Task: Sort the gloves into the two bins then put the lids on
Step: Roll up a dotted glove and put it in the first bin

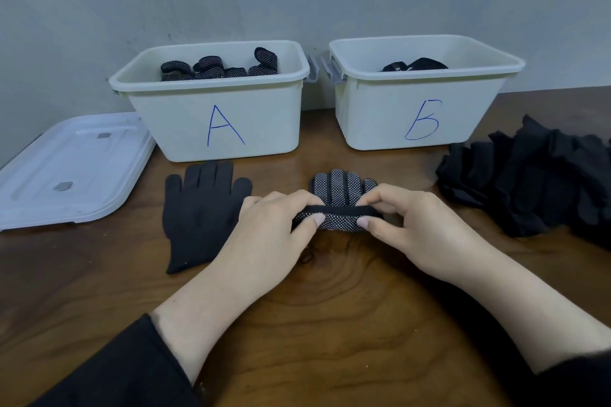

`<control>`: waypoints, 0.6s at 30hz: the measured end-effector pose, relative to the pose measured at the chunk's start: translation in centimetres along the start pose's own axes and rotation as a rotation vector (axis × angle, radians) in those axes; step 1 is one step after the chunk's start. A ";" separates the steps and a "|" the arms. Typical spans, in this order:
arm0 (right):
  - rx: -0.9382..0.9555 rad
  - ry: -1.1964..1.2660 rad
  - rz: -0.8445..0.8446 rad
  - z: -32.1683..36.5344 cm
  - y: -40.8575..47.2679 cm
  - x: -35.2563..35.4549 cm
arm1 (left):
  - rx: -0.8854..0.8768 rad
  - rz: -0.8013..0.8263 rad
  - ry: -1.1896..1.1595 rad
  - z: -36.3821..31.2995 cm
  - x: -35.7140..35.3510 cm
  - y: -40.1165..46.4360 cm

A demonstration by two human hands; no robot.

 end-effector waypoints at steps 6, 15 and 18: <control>-0.114 0.149 -0.100 -1.4 0.5 -0.3 | 0.091 -0.027 -0.146 1.0 -0.3 1.2; 0.095 -0.345 -0.278 -0.2 0.9 0.0 | 0.153 -0.118 -0.110 1.9 0.0 2.7; 0.130 -0.433 -0.210 -0.1 0.8 -0.5 | 0.172 -0.115 -0.069 2.3 0.2 2.7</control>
Point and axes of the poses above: each hand's wrist, its own y-axis towards the middle knuckle, its own x-axis out of the back of the hand, z = x × y, the point moved 8 cm from there along y, towards the middle knuckle, and after that the axes turned 2 degrees about -y, right-handed, at the moved point
